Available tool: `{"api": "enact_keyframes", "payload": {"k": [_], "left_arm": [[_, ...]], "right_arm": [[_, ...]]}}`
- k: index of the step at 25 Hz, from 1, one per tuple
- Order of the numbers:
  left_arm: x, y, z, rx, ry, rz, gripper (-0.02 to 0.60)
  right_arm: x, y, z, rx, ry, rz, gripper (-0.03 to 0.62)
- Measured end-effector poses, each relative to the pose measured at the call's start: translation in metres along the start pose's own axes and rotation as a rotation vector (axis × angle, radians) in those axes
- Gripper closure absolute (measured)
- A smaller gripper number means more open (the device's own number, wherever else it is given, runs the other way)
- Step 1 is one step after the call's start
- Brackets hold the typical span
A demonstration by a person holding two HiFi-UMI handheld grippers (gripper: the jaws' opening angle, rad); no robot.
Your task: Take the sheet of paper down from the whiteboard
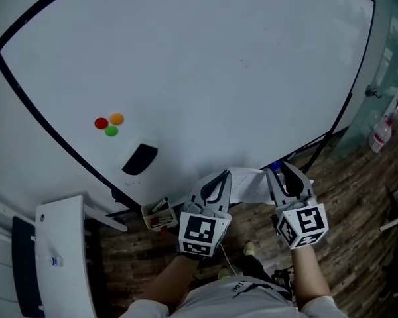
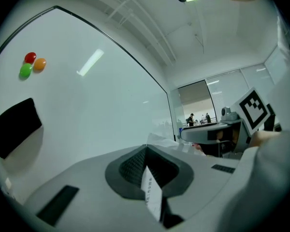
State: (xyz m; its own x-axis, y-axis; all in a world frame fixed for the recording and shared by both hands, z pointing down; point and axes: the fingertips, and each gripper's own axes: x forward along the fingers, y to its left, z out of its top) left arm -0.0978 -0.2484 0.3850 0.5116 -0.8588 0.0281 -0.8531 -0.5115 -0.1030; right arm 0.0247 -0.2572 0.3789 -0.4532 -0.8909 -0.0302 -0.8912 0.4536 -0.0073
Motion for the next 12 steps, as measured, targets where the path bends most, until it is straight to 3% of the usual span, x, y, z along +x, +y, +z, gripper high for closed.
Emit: {"api": "enact_keyframes", "payload": {"k": [12], "left_arm": [[-0.0079, -0.0054, 0.0079, 0.003, -0.007, -0.002, 0.569]], "right_arm": [[-0.0105, 0.0019, 0.0013, -0.011, -0.013, -0.004, 0.465]]}}
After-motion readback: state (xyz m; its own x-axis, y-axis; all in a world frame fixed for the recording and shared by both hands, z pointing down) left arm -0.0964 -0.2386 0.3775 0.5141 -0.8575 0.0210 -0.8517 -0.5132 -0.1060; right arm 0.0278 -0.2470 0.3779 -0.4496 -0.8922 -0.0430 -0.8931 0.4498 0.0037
